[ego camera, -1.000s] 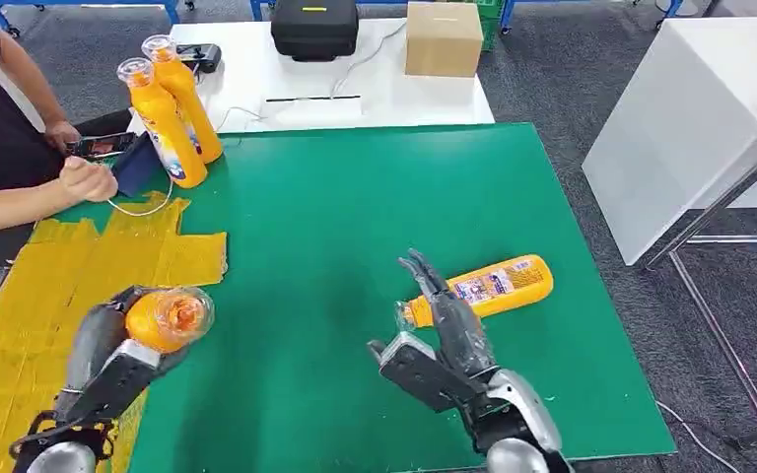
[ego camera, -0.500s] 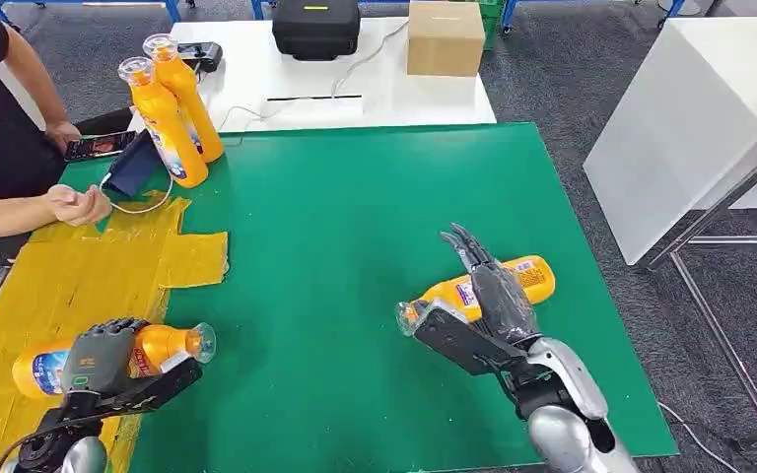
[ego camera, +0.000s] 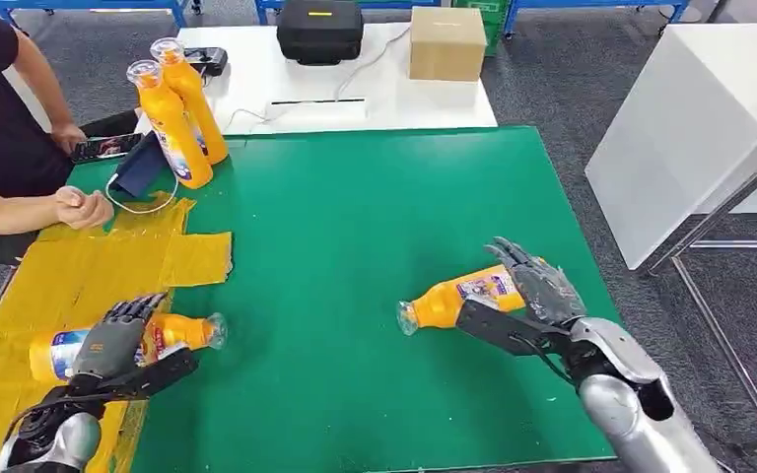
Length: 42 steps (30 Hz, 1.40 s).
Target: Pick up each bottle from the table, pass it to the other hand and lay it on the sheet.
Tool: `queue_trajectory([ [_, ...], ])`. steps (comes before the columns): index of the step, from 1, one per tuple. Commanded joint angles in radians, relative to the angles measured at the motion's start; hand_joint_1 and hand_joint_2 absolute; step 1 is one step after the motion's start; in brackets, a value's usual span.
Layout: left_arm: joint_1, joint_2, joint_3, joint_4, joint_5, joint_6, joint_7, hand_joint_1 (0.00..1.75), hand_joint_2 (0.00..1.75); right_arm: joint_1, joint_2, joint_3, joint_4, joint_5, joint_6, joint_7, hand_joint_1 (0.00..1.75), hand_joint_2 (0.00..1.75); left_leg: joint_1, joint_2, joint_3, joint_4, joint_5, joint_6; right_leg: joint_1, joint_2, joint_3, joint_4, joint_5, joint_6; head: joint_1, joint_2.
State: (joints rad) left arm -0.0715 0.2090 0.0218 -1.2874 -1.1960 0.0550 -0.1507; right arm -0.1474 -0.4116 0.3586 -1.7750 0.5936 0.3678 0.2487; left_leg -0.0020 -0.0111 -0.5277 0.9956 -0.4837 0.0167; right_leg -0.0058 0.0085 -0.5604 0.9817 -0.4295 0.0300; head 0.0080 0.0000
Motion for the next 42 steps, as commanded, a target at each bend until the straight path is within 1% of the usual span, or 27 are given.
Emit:
queue_trajectory([
  [1,0.004,-0.063,-0.002,-0.031,0.230,-0.039,-0.075,0.00,0.00,0.031,-0.083,-0.035,0.113,0.022,-0.004,-0.005,0.00,1.75,0.000,0.000,0.001,-0.001,0.000,0.000,0.000,-0.002,0.002,-0.002,0.000,0.000,0.000,0.000],
  [3,0.021,-0.103,0.053,-0.115,0.440,-0.149,-0.094,0.00,0.00,0.090,-0.110,-0.061,0.111,0.042,-0.003,-0.015,0.00,1.75,0.001,-0.001,0.001,0.000,0.000,0.000,0.001,-0.002,0.001,-0.002,0.000,0.000,-0.001,0.000],
  [4,0.035,-0.110,0.076,-0.137,0.529,-0.197,-0.104,0.00,0.00,0.131,-0.121,-0.090,0.113,0.043,-0.016,-0.032,0.00,1.75,0.001,-0.003,0.001,0.000,-0.001,-0.001,0.001,-0.005,0.002,-0.003,-0.001,0.000,0.000,0.000],
  [5,0.048,-0.126,0.116,-0.170,0.672,-0.258,-0.124,0.00,0.00,0.171,-0.133,-0.112,0.114,0.053,-0.016,-0.054,0.00,1.75,0.001,-0.004,0.000,0.000,-0.001,0.000,0.001,-0.005,0.001,-0.003,-0.001,0.000,0.000,0.000],
  [6,0.055,-0.128,0.131,-0.194,0.731,-0.290,-0.118,0.00,0.00,0.189,-0.140,-0.123,0.116,0.059,-0.014,-0.063,0.00,1.75,0.001,-0.003,-0.001,0.000,-0.001,0.000,0.001,-0.003,-0.001,-0.002,-0.001,0.001,0.000,0.000],
  [7,0.058,-0.131,0.148,-0.209,0.805,-0.328,-0.115,0.00,0.00,0.193,-0.144,-0.128,0.120,0.065,-0.009,-0.069,0.00,1.75,0.001,-0.004,-0.002,0.000,-0.001,0.000,0.001,-0.005,0.000,-0.003,-0.001,0.001,0.000,0.000],
  [10,0.066,-0.139,0.188,-0.259,0.948,-0.391,-0.098,0.00,0.00,0.169,-0.138,-0.125,0.142,0.096,0.001,-0.066,0.00,1.75,0.001,0.001,-0.005,0.000,-0.002,-0.001,0.001,0.000,-0.004,-0.001,0.000,0.000,0.000,0.000],
  [13,0.081,-0.144,0.209,-0.314,1.078,-0.448,-0.085,0.00,0.00,0.098,-0.125,-0.104,0.197,0.143,0.010,-0.053,0.00,1.75,0.000,0.004,-0.006,0.000,-0.002,0.000,0.000,0.002,-0.008,-0.001,0.001,0.000,0.000,0.000],
  [15,0.087,-0.141,0.208,-0.336,1.116,-0.461,-0.080,0.00,0.00,0.043,-0.116,-0.081,0.246,0.170,0.020,-0.051,0.00,1.75,0.001,0.006,-0.005,0.000,-0.003,-0.001,0.001,0.004,-0.007,-0.002,0.001,0.000,0.000,0.000],
  [17,0.088,-0.139,0.200,-0.345,1.118,-0.464,-0.079,0.00,0.00,0.010,-0.107,-0.069,0.279,0.185,0.022,-0.049,0.00,1.75,0.001,0.006,-0.006,0.000,-0.002,0.000,0.001,0.003,-0.008,-0.001,0.001,0.000,0.000,0.000],
  [18,0.090,-0.141,0.193,-0.352,1.144,-0.475,-0.073,0.00,0.00,-0.024,-0.102,-0.055,0.312,0.220,0.020,-0.042,0.00,1.75,0.001,0.007,-0.006,0.000,-0.002,0.000,0.001,0.004,-0.008,-0.002,0.002,0.000,-0.001,0.000],
  [20,0.092,-0.140,0.186,-0.357,1.144,-0.471,-0.068,0.00,0.00,-0.049,-0.092,-0.051,0.334,0.232,0.020,-0.042,0.00,1.75,0.001,0.008,-0.004,0.000,-0.002,-0.001,0.001,0.005,-0.007,-0.002,0.002,0.000,0.000,0.000],
  [21,0.092,-0.142,0.182,-0.360,1.142,-0.469,-0.068,0.00,0.00,-0.061,-0.086,-0.049,0.342,0.241,0.017,-0.040,0.00,1.75,0.001,0.006,-0.005,0.000,-0.002,0.000,0.001,0.003,-0.007,-0.002,0.001,0.000,-0.001,0.000],
  [23,0.092,-0.142,0.180,-0.361,1.141,-0.468,-0.068,0.00,0.00,-0.064,-0.084,-0.049,0.344,0.242,0.017,-0.040,0.00,1.75,0.001,0.007,-0.004,-0.001,-0.002,-0.001,0.001,0.004,-0.006,-0.002,0.002,0.000,0.000,0.000],
  [24,0.092,-0.142,0.180,-0.361,1.141,-0.468,-0.068,0.00,0.00,-0.064,-0.084,-0.049,0.344,0.242,0.017,-0.040,0.00,1.75,0.001,0.005,-0.005,-0.001,-0.001,0.000,0.001,0.003,-0.006,-0.002,0.001,0.000,0.000,0.000],
  [29,0.092,-0.139,0.179,-0.359,1.141,-0.467,-0.069,0.00,0.00,-0.058,-0.083,-0.051,0.338,0.247,0.016,-0.040,0.00,1.75,0.001,0.004,-0.005,-0.001,-0.002,-0.001,0.001,0.002,-0.006,-0.001,0.000,0.000,0.000,0.000],
  [32,0.099,-0.138,0.171,-0.370,1.136,-0.461,-0.075,0.00,0.00,-0.094,-0.066,-0.046,0.352,0.271,0.012,-0.036,0.00,1.75,0.001,0.005,-0.004,-0.001,-0.002,-0.001,0.001,0.003,-0.006,-0.002,0.001,0.000,-0.001,0.000],
  [34,0.102,-0.139,0.169,-0.374,1.138,-0.461,-0.075,0.00,0.00,-0.116,-0.059,-0.039,0.359,0.283,0.012,-0.034,0.00,1.75,0.000,0.004,-0.006,0.000,-0.002,0.000,0.001,0.003,-0.008,0.000,0.001,0.000,-0.001,0.000],
  [35,0.102,-0.138,0.168,-0.375,1.138,-0.460,-0.075,0.00,0.00,-0.126,-0.057,-0.034,0.363,0.291,0.013,-0.033,0.00,1.75,0.001,0.007,-0.004,0.000,-0.002,-0.001,0.002,0.004,-0.006,-0.002,0.001,0.000,0.000,0.000],
  [38,0.097,-0.141,0.172,-0.366,1.149,-0.458,-0.072,0.00,0.00,-0.154,-0.048,-0.018,0.381,0.310,0.029,-0.033,0.00,1.75,0.001,0.005,-0.006,0.000,-0.001,0.000,0.001,0.003,-0.008,-0.001,0.001,0.000,0.000,0.000],
  [42,0.073,-0.145,0.164,-0.368,1.163,-0.458,-0.053,0.00,0.00,-0.188,-0.009,0.004,0.430,0.333,0.033,-0.036,0.00,1.75,0.001,0.004,-0.006,0.000,-0.001,0.000,0.001,0.003,-0.008,-0.001,0.001,0.000,-0.001,0.000],
])
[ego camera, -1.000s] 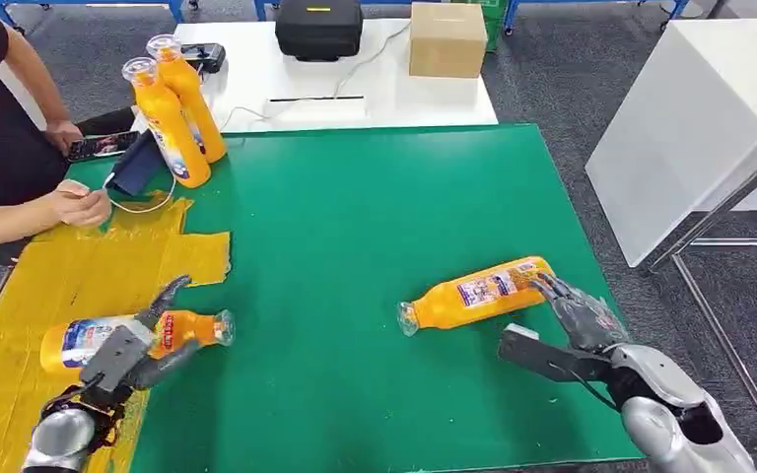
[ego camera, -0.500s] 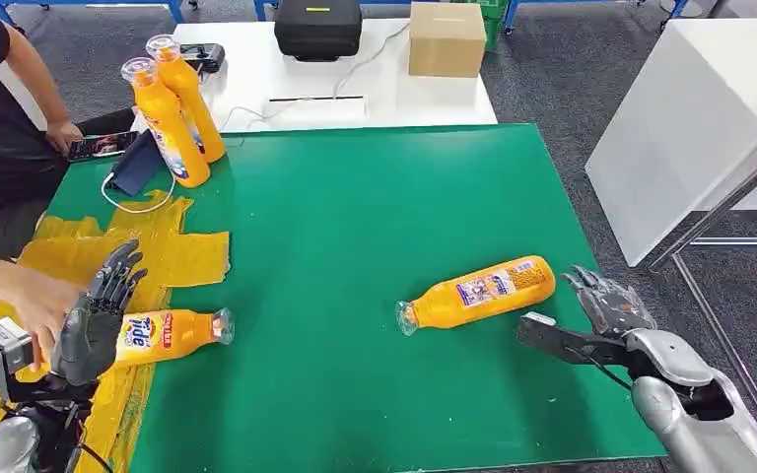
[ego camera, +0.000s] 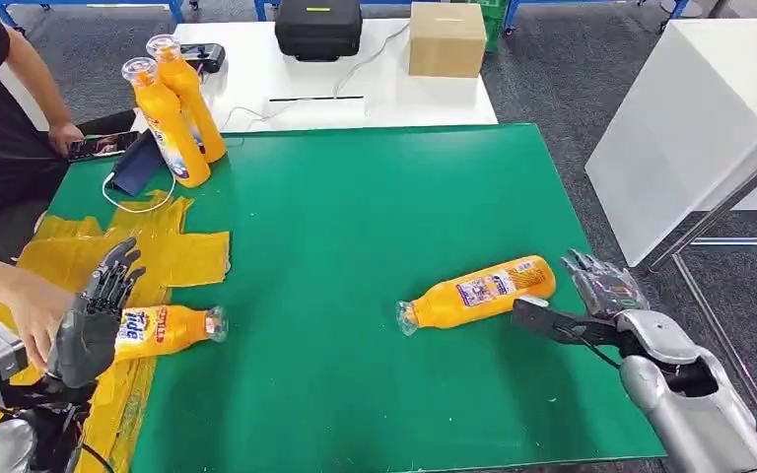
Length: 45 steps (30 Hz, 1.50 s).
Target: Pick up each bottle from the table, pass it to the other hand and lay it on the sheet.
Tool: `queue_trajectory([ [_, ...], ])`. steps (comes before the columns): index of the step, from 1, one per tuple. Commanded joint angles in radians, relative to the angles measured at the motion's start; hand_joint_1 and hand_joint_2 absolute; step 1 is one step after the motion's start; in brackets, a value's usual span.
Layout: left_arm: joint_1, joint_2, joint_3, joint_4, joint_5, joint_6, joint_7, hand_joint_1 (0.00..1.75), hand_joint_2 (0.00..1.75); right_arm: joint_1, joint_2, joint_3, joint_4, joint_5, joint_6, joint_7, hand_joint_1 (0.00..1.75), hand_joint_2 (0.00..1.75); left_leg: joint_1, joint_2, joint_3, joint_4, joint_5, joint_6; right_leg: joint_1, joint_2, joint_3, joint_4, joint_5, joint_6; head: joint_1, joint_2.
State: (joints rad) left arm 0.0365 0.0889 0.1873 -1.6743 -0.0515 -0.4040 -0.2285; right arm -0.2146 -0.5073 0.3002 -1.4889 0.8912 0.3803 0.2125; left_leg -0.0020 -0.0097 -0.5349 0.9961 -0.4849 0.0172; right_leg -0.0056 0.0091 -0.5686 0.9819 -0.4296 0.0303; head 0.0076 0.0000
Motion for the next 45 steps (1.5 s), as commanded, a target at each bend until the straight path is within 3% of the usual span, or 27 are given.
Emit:
queue_trajectory([
  [1,-0.049,-0.023,-0.012,0.015,0.021,0.000,0.033,0.00,0.00,-0.137,0.106,0.080,0.153,0.051,0.018,0.000,0.00,1.75,0.001,0.003,0.002,-0.001,0.000,-0.001,0.001,0.002,0.001,-0.001,0.001,-0.001,0.000,0.000],
  [31,-0.073,-0.033,-0.060,0.007,0.115,-0.005,0.063,0.00,0.00,-0.217,0.268,0.219,0.403,0.166,0.005,0.003,0.00,1.75,0.001,0.003,0.002,-0.001,0.000,-0.001,0.001,0.001,0.002,-0.001,0.001,0.000,0.000,0.000],
  [33,-0.083,-0.031,-0.069,0.013,0.117,-0.007,0.064,0.00,0.00,-0.226,0.259,0.244,0.438,0.171,0.038,-0.013,0.00,1.75,0.001,0.002,0.002,-0.001,0.000,-0.001,0.001,0.001,0.001,-0.001,0.001,0.000,0.000,0.000],
  [34,-0.098,-0.026,-0.077,0.026,0.118,-0.011,0.066,0.00,0.00,-0.237,0.227,0.287,0.454,0.174,0.107,-0.033,0.00,1.75,0.001,0.002,0.002,-0.001,0.000,-0.001,0.001,0.000,0.002,-0.001,0.001,0.000,0.000,0.000],
  [35,-0.110,-0.026,-0.083,0.037,0.120,-0.012,0.067,0.00,0.00,-0.240,0.203,0.310,0.462,0.173,0.136,-0.053,0.31,1.75,0.002,0.001,0.002,0.000,0.000,-0.001,0.002,0.000,0.002,-0.001,0.001,0.000,0.000,0.000],
  [36,-0.124,-0.023,-0.089,0.051,0.122,-0.013,0.067,0.00,0.00,-0.241,0.178,0.328,0.468,0.159,0.170,-0.075,1.40,1.75,0.001,0.000,0.002,0.000,0.001,-0.001,0.001,-0.002,0.002,-0.001,0.000,0.000,0.000,0.000],
  [37,-0.140,-0.021,-0.095,0.068,0.125,-0.014,0.068,0.00,0.00,-0.235,0.151,0.340,0.466,0.152,0.182,-0.087,1.68,1.75,0.001,-0.001,0.002,0.000,0.001,-0.001,0.002,-0.003,0.002,-0.001,0.000,0.000,0.000,0.000],
  [38,-0.150,-0.017,-0.102,0.081,0.127,-0.015,0.068,0.00,0.00,-0.231,0.127,0.355,0.460,0.141,0.209,-0.102,1.75,1.75,0.002,-0.003,0.002,-0.001,0.001,-0.001,0.002,-0.005,0.004,-0.003,0.001,0.000,0.000,0.000],
  [45,-0.181,-0.009,-0.126,0.125,0.146,-0.018,0.070,0.00,0.00,-0.194,0.017,0.406,0.380,0.097,0.285,-0.134,1.71,1.75,0.002,-0.005,0.013,-0.001,0.001,-0.001,0.002,-0.007,0.014,-0.005,0.000,0.000,0.000,0.000],
])
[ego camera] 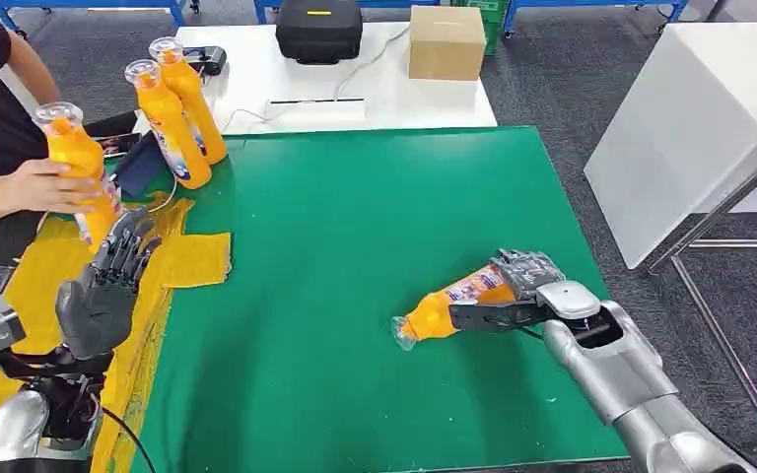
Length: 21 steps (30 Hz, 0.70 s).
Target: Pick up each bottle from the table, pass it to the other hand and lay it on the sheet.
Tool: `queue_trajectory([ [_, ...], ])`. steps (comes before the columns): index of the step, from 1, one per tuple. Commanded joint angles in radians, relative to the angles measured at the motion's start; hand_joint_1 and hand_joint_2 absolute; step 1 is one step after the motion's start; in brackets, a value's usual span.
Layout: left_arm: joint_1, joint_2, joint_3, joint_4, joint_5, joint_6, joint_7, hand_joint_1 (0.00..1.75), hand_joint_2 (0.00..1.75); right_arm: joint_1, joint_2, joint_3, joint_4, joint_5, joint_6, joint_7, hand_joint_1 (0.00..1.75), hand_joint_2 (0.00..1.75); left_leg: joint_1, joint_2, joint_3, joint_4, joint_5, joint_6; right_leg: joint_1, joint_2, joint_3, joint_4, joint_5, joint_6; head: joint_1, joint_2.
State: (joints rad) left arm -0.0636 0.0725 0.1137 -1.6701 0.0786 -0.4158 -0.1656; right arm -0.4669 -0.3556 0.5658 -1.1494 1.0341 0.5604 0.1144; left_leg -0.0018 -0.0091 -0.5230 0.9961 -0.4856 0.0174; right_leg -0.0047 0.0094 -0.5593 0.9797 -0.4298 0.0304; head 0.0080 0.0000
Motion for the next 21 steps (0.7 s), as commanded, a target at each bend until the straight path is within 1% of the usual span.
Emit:
queue_trajectory([
  [1,-0.081,0.009,-0.054,0.124,0.018,-0.006,0.006,0.00,0.00,0.061,-0.142,0.145,0.036,-0.051,0.110,-0.040,1.75,1.75,0.002,-0.009,0.001,-0.002,0.003,-0.001,0.002,-0.010,0.005,-0.005,0.001,0.000,0.000,0.000],
  [3,-0.083,0.011,-0.057,0.129,0.022,-0.008,0.005,0.00,0.00,0.068,-0.154,0.155,0.028,-0.059,0.115,-0.044,1.73,1.75,0.001,-0.007,0.006,-0.001,0.001,0.000,0.001,-0.007,0.005,-0.004,0.000,0.000,0.000,0.000],
  [4,-0.083,0.011,-0.057,0.129,0.023,-0.008,0.005,0.00,0.00,0.070,-0.155,0.156,0.028,-0.059,0.114,-0.044,1.73,1.75,0.002,-0.008,0.005,-0.002,0.003,-0.001,0.002,-0.009,0.005,-0.006,0.001,0.000,0.000,0.000],
  [6,-0.083,0.012,-0.058,0.130,0.024,-0.009,0.004,0.00,0.00,0.071,-0.155,0.157,0.027,-0.062,0.115,-0.043,1.75,1.75,0.001,-0.005,0.010,-0.002,-0.001,0.001,0.002,-0.005,0.005,-0.005,-0.001,0.000,0.000,0.000],
  [8,-0.088,0.015,-0.061,0.137,0.030,-0.011,0.003,0.00,0.00,0.075,-0.163,0.167,0.024,-0.070,0.119,-0.042,1.75,1.75,0.002,-0.007,0.004,-0.003,0.004,0.000,0.002,-0.008,0.001,-0.009,0.004,0.000,0.000,0.000],
  [9,-0.091,0.015,-0.062,0.142,0.037,-0.013,0.003,0.00,0.00,0.078,-0.171,0.173,0.021,-0.076,0.124,-0.047,1.75,1.75,0.002,-0.005,0.010,-0.002,0.000,0.001,0.002,-0.006,0.006,-0.007,0.000,0.000,0.000,0.000],
  [10,-0.096,0.017,-0.066,0.149,0.037,-0.014,0.003,0.00,0.00,0.086,-0.185,0.180,0.016,-0.082,0.130,-0.052,1.68,1.75,0.002,-0.007,0.009,-0.003,0.001,0.001,0.002,-0.007,0.005,-0.008,0.001,0.000,0.000,0.000],
  [11,-0.098,0.017,-0.066,0.149,0.037,-0.015,0.003,0.00,0.00,0.089,-0.191,0.180,0.017,-0.081,0.128,-0.052,1.68,1.75,0.002,-0.007,0.011,-0.002,0.000,0.001,0.002,-0.007,0.007,-0.008,0.000,0.000,0.000,0.000],
  [12,-0.098,0.017,-0.067,0.149,0.037,-0.015,0.003,0.00,0.00,0.092,-0.192,0.180,0.017,-0.081,0.128,-0.052,1.57,1.75,0.002,-0.008,0.009,-0.003,0.002,0.000,0.003,-0.009,0.007,-0.010,0.001,0.000,0.000,0.000],
  [13,-0.098,0.018,-0.066,0.152,0.043,-0.014,0.000,0.00,0.00,0.096,-0.204,0.190,0.004,-0.085,0.123,-0.062,0.10,1.75,0.002,-0.007,0.012,-0.003,0.001,0.001,0.003,-0.007,0.009,-0.010,0.000,0.000,0.000,0.000],
  [14,-0.094,0.020,-0.064,0.150,0.045,-0.014,-0.001,0.00,0.00,0.099,-0.202,0.192,0.006,-0.085,0.121,-0.061,0.00,1.75,0.002,-0.006,0.015,-0.002,-0.001,0.001,0.003,-0.006,0.011,-0.009,0.000,0.000,0.000,0.000],
  [15,-0.094,0.020,-0.064,0.150,0.045,-0.014,-0.001,0.00,0.00,0.099,-0.202,0.192,0.006,-0.085,0.121,-0.061,0.00,1.75,0.002,-0.008,0.012,-0.003,0.001,0.001,0.003,-0.009,0.010,-0.011,0.001,0.000,0.000,0.000],
  [17,-0.089,0.021,-0.063,0.145,0.046,-0.015,-0.001,0.00,0.00,0.097,-0.198,0.195,0.010,-0.085,0.116,-0.061,0.00,1.75,0.002,-0.005,0.015,-0.002,-0.001,0.002,0.002,-0.005,0.012,-0.009,0.000,0.000,0.000,0.000],
  [18,-0.089,0.021,-0.063,0.145,0.046,-0.015,-0.001,0.00,0.00,0.097,-0.198,0.195,0.010,-0.085,0.116,-0.061,0.00,1.75,0.002,-0.006,0.012,-0.002,0.000,0.001,0.002,-0.006,0.011,-0.010,0.001,0.000,0.001,0.000],
  [19,-0.089,0.021,-0.063,0.145,0.046,-0.015,-0.001,0.00,0.00,0.097,-0.198,0.195,0.010,-0.085,0.116,-0.061,0.00,1.75,0.001,-0.004,0.013,-0.002,-0.002,0.002,0.002,-0.003,0.020,-0.009,0.000,0.000,0.000,0.000],
  [20,-0.089,0.021,-0.063,0.145,0.046,-0.015,-0.001,0.00,0.00,0.097,-0.198,0.195,0.010,-0.085,0.116,-0.061,0.00,1.75,0.002,-0.005,0.009,-0.003,0.000,0.001,0.002,-0.005,0.018,-0.010,0.002,0.000,0.001,0.000],
  [21,-0.089,0.021,-0.063,0.145,0.046,-0.015,-0.001,0.00,0.00,0.097,-0.198,0.195,0.010,-0.085,0.116,-0.061,0.00,1.75,0.001,-0.001,0.012,-0.003,-0.001,0.001,0.001,-0.002,0.019,-0.009,0.002,0.001,-0.005,0.000],
])
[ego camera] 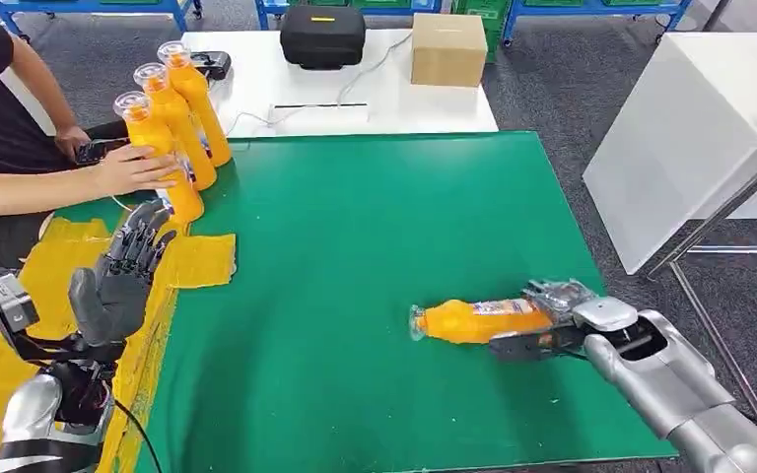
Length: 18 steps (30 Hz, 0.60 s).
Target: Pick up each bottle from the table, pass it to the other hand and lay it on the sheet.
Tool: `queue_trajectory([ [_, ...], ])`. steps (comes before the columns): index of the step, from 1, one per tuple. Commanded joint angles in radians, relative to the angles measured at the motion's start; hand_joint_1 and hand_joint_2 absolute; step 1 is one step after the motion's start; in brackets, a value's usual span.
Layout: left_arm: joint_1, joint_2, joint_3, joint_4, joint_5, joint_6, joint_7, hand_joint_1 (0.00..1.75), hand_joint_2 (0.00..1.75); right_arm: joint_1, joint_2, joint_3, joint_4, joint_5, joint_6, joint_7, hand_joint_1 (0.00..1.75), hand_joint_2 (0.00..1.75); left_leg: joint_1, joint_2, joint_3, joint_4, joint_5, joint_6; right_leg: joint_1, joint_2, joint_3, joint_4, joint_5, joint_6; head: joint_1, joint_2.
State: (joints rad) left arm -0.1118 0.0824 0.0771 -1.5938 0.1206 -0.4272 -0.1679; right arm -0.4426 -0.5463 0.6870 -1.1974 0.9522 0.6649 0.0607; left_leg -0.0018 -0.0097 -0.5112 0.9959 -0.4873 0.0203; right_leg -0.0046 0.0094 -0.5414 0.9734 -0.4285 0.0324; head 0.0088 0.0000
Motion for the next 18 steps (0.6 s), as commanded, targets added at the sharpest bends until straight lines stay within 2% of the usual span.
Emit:
queue_trajectory([
  [1,-0.041,0.011,-0.027,0.069,0.004,-0.004,0.001,0.00,0.00,0.073,-0.008,0.073,0.058,-0.003,0.012,-0.007,0.00,1.75,0.002,0.001,-0.001,-0.003,0.001,-0.001,0.002,-0.001,0.000,-0.004,0.002,-0.001,-0.005,0.000],
  [5,-0.040,0.010,-0.026,0.068,0.006,-0.005,0.000,0.00,0.00,0.076,-0.001,0.074,0.063,-0.001,0.003,-0.007,0.00,1.75,0.002,0.000,-0.001,-0.001,0.001,-0.001,0.002,-0.003,-0.001,-0.003,0.001,0.000,-0.006,0.000],
  [6,-0.040,0.010,-0.026,0.071,0.008,-0.005,-0.001,0.00,0.00,0.080,0.000,0.079,0.069,0.001,-0.001,-0.007,0.00,1.75,0.003,-0.002,-0.005,-0.003,0.003,-0.002,0.003,-0.005,-0.005,-0.004,0.003,-0.001,-0.005,0.000],
  [8,-0.040,0.010,-0.025,0.074,0.013,-0.007,-0.003,0.00,0.00,0.085,0.008,0.083,0.083,0.005,-0.015,-0.006,0.00,1.75,0.003,0.000,-0.002,-0.002,0.002,-0.001,0.003,-0.002,-0.002,-0.004,0.002,0.000,-0.005,0.000],
  [16,-0.050,0.014,-0.024,0.094,0.024,-0.013,-0.007,0.00,0.00,0.076,0.028,0.101,0.122,0.012,-0.031,-0.014,0.00,1.75,0.003,0.000,-0.004,-0.003,0.003,-0.002,0.003,-0.003,-0.003,-0.005,0.003,-0.001,-0.005,0.000],
  [17,-0.051,0.014,-0.025,0.095,0.024,-0.013,-0.008,0.00,0.00,0.074,0.034,0.101,0.132,0.013,-0.034,-0.012,0.00,1.75,0.003,0.002,0.000,-0.002,0.001,-0.001,0.003,-0.001,0.000,-0.003,0.001,-0.001,-0.005,0.000],
  [18,-0.052,0.015,-0.026,0.096,0.026,-0.015,-0.008,0.00,0.00,0.075,0.056,0.086,0.153,0.016,-0.052,0.004,0.09,1.75,0.003,0.000,-0.005,-0.004,0.004,-0.002,0.003,-0.004,-0.005,-0.006,0.004,-0.001,-0.005,0.000],
])
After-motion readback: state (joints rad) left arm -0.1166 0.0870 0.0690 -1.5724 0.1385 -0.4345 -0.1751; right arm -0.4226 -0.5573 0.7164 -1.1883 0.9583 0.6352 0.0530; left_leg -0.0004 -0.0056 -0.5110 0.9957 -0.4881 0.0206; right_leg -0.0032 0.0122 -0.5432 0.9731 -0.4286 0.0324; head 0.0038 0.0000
